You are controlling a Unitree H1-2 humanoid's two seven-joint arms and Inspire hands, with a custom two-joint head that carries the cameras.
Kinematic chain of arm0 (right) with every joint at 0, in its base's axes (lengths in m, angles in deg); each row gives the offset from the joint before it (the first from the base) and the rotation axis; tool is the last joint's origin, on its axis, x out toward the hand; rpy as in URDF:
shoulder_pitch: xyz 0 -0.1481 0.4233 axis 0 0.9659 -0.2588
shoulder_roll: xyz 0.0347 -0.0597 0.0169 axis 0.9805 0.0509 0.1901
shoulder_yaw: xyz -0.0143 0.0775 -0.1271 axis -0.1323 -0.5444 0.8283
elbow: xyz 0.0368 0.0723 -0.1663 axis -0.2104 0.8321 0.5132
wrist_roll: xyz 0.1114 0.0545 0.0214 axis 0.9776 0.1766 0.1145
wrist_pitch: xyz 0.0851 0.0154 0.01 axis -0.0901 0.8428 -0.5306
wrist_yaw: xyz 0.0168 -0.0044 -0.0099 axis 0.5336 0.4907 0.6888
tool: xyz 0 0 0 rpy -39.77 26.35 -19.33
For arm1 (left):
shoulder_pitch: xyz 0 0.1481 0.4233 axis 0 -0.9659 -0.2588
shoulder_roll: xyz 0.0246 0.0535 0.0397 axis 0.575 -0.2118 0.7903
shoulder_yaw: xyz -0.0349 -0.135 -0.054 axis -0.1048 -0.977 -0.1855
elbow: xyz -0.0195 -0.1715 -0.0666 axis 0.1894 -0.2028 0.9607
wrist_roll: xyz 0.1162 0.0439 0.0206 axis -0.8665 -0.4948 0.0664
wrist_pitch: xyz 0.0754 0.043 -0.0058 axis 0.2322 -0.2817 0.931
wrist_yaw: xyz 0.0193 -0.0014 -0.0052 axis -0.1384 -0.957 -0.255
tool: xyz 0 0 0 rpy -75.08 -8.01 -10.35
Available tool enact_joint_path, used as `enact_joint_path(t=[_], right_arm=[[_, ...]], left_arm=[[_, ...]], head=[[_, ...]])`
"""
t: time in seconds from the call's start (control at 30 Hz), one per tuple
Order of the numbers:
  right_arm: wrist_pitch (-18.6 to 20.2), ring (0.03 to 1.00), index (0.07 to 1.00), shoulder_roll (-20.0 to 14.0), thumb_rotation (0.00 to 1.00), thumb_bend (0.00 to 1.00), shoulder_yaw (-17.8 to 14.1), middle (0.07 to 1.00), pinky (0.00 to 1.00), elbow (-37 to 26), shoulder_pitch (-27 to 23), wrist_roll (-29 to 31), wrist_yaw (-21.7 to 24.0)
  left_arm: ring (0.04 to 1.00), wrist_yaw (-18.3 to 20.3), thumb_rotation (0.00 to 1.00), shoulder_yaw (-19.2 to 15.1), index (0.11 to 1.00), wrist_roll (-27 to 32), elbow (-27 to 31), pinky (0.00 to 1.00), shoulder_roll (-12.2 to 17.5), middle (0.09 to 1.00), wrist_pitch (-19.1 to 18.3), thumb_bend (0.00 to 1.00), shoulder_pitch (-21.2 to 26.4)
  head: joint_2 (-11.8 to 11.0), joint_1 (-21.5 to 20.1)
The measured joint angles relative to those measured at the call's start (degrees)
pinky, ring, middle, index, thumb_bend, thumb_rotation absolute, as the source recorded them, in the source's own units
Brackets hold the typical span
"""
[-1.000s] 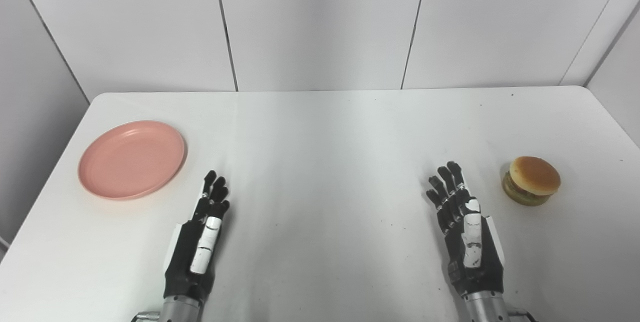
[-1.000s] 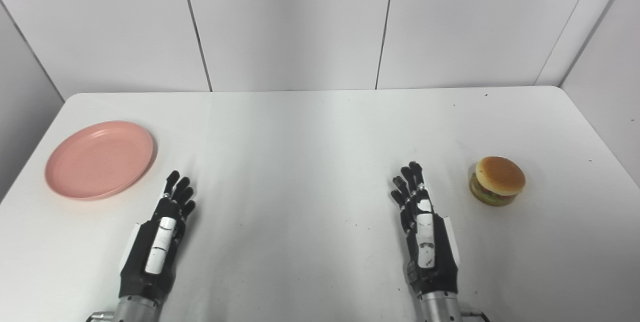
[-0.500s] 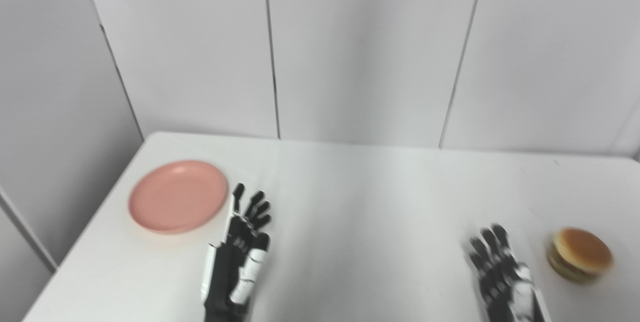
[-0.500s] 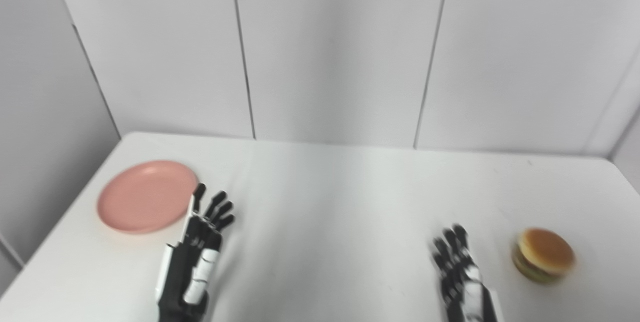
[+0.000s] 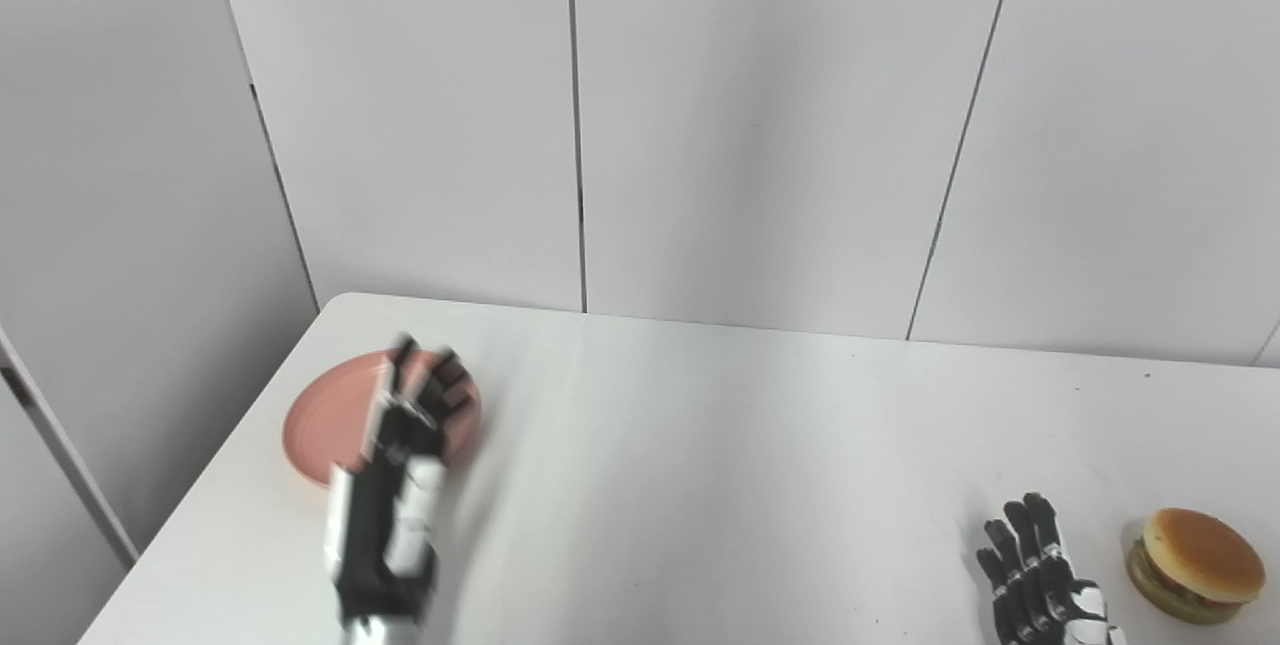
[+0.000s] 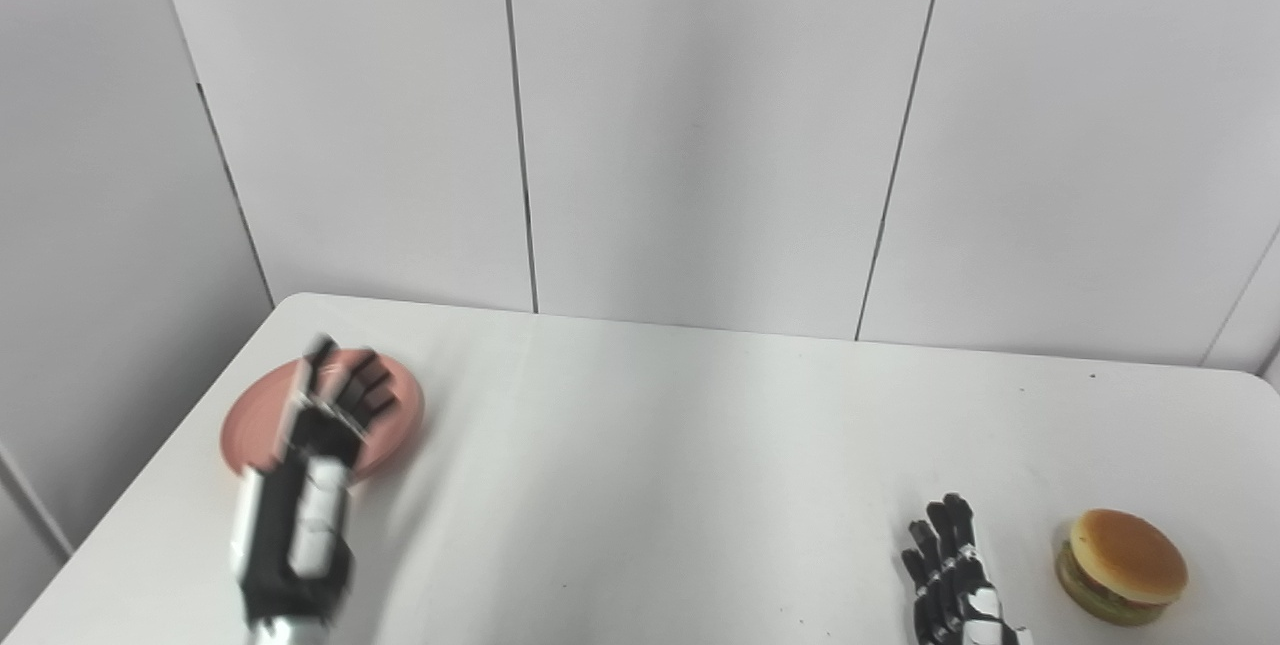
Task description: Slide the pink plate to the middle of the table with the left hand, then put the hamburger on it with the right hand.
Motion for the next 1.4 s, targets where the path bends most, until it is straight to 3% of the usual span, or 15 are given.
enact_joint_path(t=[0.13, 0.37, 0.5, 0.6, 0.77, 0.9, 1.0, 1.17, 1.4], right_arm=[[0.0, 0.959, 0.982, 0.0, 1.00, 0.81, 0.1, 0.981, 1.00, 0.0, 0.0, 0.0, 0.0], [0.1, 0.940, 0.953, 0.0, 1.00, 0.84, 0.0, 0.967, 0.95, -0.3, 0.3, 0.1, 0.0], [0.1, 0.942, 0.952, 0.0, 1.00, 0.86, 0.0, 0.968, 0.94, -0.4, 0.3, 0.3, 0.0], [0.2, 0.942, 0.949, 0.0, 1.00, 0.89, 0.1, 0.967, 0.94, -0.5, 0.3, 0.8, 0.1], [0.2, 0.928, 0.943, 0.0, 1.00, 0.91, 0.1, 0.957, 0.92, -0.5, 0.3, 1.1, 0.5], [0.5, 0.900, 0.922, 0.0, 1.00, 0.92, 0.1, 0.935, 0.88, -0.9, 0.6, 0.6, 0.4], [0.7, 0.889, 0.905, 0.0, 1.00, 0.92, 0.1, 0.921, 0.85, -1.3, 0.8, 0.7, 0.3], [1.3, 0.899, 0.910, 0.0, 1.00, 0.93, 0.1, 0.933, 0.87, -1.6, 0.9, 0.7, 0.3], [3.7, 0.873, 0.893, 0.1, 1.00, 0.92, 0.2, 0.913, 0.85, -2.4, 1.3, -0.4, -0.5]], left_arm=[[0.875, -0.2, 0.74, -3.2, 0.904, 2.4, 0.4, 0.81, 3.3, 0.883, -3.3, 0.80, 1.9], [0.880, -0.6, 0.68, -9.6, 0.873, 8.0, -2.7, 0.81, 9.7, 0.870, -10.5, 0.87, 6.8], [0.900, -0.3, 0.66, -11.1, 0.864, 11.0, -6.1, 0.82, 13.1, 0.875, -11.7, 0.87, 10.3], [0.900, 0.6, 0.78, -11.2, 0.862, 11.1, -11.7, 0.83, 14.8, 0.882, -10.6, 0.93, 12.2], [0.910, 2.5, 0.83, -12.3, 0.878, 12.5, -24.2, 0.83, 17.3, 0.898, -8.8, 0.89, 14.7], [0.900, 4.3, 0.81, -14.6, 0.875, 16.4, -34.2, 0.78, 19.6, 0.893, -7.6, 0.90, 18.6], [0.905, 5.4, 0.80, -15.4, 0.870, 18.2, -37.8, 0.80, 20.8, 0.894, -7.0, 0.90, 20.8], [0.887, 6.1, 0.77, -15.7, 0.838, 19.6, -43.5, 0.77, 21.0, 0.866, -6.4, 0.87, 23.0], [0.858, 5.6, 0.75, -16.0, 0.796, 18.7, -53.6, 0.72, 21.1, 0.837, -2.5, 0.85, 24.4]], head=[[0.7, -0.4], [2.0, -0.4], [2.2, -0.4], [2.5, -0.4], [2.9, -1.1], [3.5, -1.8], [3.8, -2.0], [4.7, -1.8], [5.8, -3.3]])
